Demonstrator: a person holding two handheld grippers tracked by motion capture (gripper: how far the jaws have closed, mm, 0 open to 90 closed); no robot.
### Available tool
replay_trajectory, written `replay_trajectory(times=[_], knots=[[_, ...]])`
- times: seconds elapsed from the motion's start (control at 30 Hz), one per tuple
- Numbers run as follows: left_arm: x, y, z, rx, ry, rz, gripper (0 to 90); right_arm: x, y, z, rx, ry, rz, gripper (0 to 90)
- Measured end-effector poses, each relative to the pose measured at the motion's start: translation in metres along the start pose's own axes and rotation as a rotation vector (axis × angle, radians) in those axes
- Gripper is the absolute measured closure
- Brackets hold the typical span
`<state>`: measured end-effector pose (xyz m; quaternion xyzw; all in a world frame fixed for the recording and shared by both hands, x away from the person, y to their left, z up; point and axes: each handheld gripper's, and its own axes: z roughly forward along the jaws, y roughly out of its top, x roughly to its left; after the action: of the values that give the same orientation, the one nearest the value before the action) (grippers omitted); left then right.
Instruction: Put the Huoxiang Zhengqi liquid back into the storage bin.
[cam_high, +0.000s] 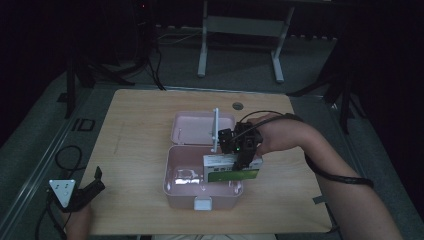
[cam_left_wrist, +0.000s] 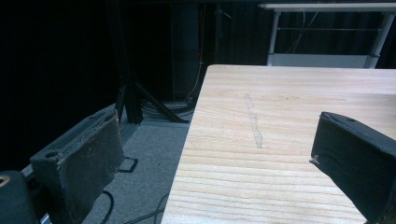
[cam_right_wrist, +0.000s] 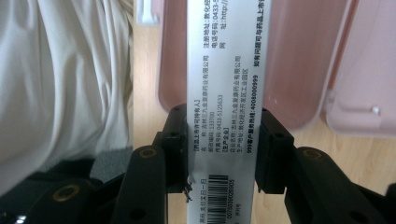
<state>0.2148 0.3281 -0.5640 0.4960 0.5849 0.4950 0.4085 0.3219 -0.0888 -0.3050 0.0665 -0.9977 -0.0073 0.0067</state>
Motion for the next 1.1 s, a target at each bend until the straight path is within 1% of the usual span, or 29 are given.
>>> replay_trajectory(times=[0.07,0.1,0.17,0.23,0.27,0.3,0.33,0.4,0.43,0.47,0.5,0.57,0.63,0.7,0.73,0.8,0.83,0.93,1.03,1.1], knots=[[0.0,0.0,0.0,0.0,0.0,0.0,2.4,0.001,0.007,0.001,-0.012,-0.016,-0.024,61.9],[0.0,0.0,0.0,0.001,0.0,0.0,2.4,0.001,0.011,0.001,-0.016,-0.016,-0.02,61.9],[0.0,0.0,0.0,0.003,0.0,0.002,2.4,0.002,0.018,0.001,-0.019,-0.02,-0.034,61.9],[0.0,0.0,0.0,0.002,0.001,0.002,2.4,0.002,0.02,0.002,-0.018,-0.021,-0.035,61.9],[0.0,0.0,0.0,0.002,0.0,0.002,2.4,0.002,0.027,0.004,-0.026,-0.016,-0.042,61.9],[0.0,0.0,0.0,0.001,0.0,0.001,2.4,0.002,0.027,0.004,-0.026,-0.016,-0.042,61.9],[0.0,0.0,0.0,0.0,0.0,0.0,2.4,0.002,0.033,0.007,-0.026,-0.016,-0.044,61.9],[0.0,0.0,0.0,0.0,-0.001,0.0,2.4,0.002,0.035,0.008,-0.024,-0.02,-0.048,61.9],[0.0,0.0,0.0,-0.001,-0.001,0.001,2.4,0.002,0.039,0.01,-0.024,-0.03,-0.047,61.9],[0.0,0.0,0.0,-0.001,-0.001,0.001,2.4,0.002,0.039,0.01,-0.024,-0.03,-0.047,61.9],[0.0,0.0,0.0,-0.002,-0.002,0.001,2.4,0.001,0.042,0.013,-0.028,-0.045,-0.043,61.9],[0.0,0.0,0.0,-0.001,-0.003,0.0,2.4,0.0,0.044,0.017,-0.031,-0.05,-0.032,61.9],[0.0,0.0,0.0,-0.002,-0.004,0.001,2.4,0.0,0.046,0.021,-0.031,-0.042,-0.022,61.8],[0.0,0.0,0.0,-0.003,-0.004,0.002,2.4,0.0,0.047,0.024,-0.032,-0.04,-0.025,61.9],[0.0,0.0,0.0,-0.003,-0.005,0.003,2.4,0.0,0.048,0.03,-0.041,-0.024,-0.014,61.9],[0.0,0.0,0.0,-0.003,-0.005,0.003,2.4,0.0,0.048,0.033,-0.048,-0.023,-0.018,61.9],[0.0,0.0,0.0,-0.002,-0.005,0.002,2.4,0.0,0.048,0.041,-0.054,-0.009,-0.007,61.9],[0.0,0.0,0.0,-0.002,-0.005,0.002,2.4,0.001,0.046,0.053,-0.056,0.012,-0.003,61.9],[0.0,0.0,0.0,-0.002,-0.005,0.004,2.4,0.0,0.045,0.066,-0.05,0.025,0.002,61.9],[0.0,0.0,0.0,-0.002,-0.004,0.004,2.4,0.0,0.044,0.074,-0.046,0.028,0.015,61.9]])
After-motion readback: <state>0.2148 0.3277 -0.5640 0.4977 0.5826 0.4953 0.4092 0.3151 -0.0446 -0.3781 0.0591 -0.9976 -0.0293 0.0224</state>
